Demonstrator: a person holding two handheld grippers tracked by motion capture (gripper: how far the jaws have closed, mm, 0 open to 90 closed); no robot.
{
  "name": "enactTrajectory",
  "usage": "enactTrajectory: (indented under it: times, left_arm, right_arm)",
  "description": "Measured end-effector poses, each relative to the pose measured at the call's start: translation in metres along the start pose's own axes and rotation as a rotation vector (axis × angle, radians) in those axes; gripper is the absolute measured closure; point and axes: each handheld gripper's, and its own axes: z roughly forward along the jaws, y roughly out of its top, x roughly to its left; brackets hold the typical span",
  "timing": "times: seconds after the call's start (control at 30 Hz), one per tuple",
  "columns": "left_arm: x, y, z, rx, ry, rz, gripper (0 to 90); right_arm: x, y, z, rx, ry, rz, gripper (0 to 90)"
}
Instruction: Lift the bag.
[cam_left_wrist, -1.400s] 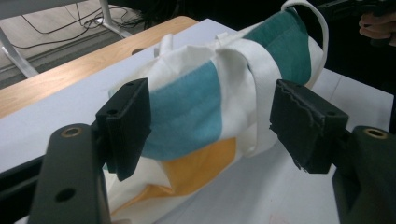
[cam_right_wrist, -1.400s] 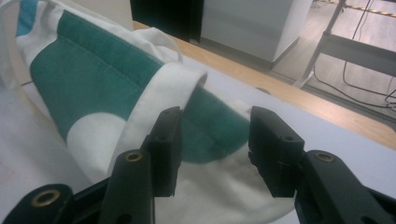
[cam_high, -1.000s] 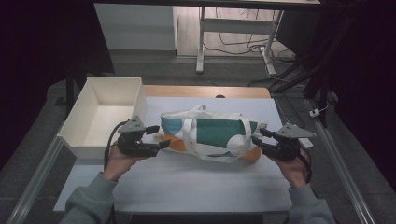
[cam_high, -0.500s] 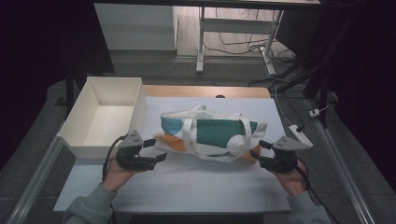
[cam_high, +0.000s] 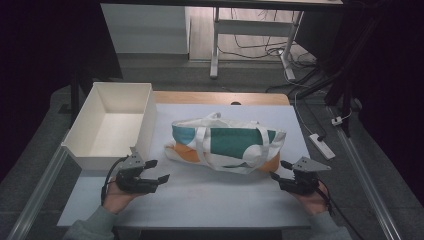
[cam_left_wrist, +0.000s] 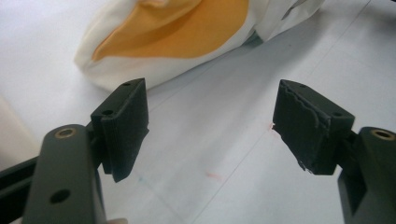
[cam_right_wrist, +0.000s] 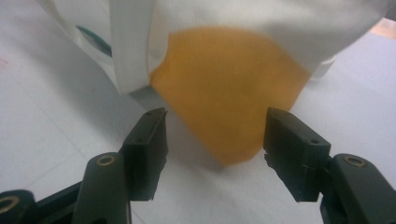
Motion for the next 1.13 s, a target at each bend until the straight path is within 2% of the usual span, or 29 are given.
enactTrajectory:
  times: [0.23,0.5,1.13]
  left_arm:
    - [0.0036,-0.0084,-0.0077,-0.001,0.024,-0.017,27.0]
    - [0.0035,-0.01,-0.0076,0.006,0.035,-0.01,26.0]
    - [0.0046,-0.0102,-0.0047,0.021,0.031,-0.017,25.3]
  right_arm:
    - [0.0011,-0.0059,0.0016,0.015,-0.001,-0.017,39.9]
    - [0.003,-0.0071,0.0036,0.033,-0.001,-0.032,39.9]
    - [0.0047,-0.0073,0.0052,0.044,0.007,-0.043,39.9]
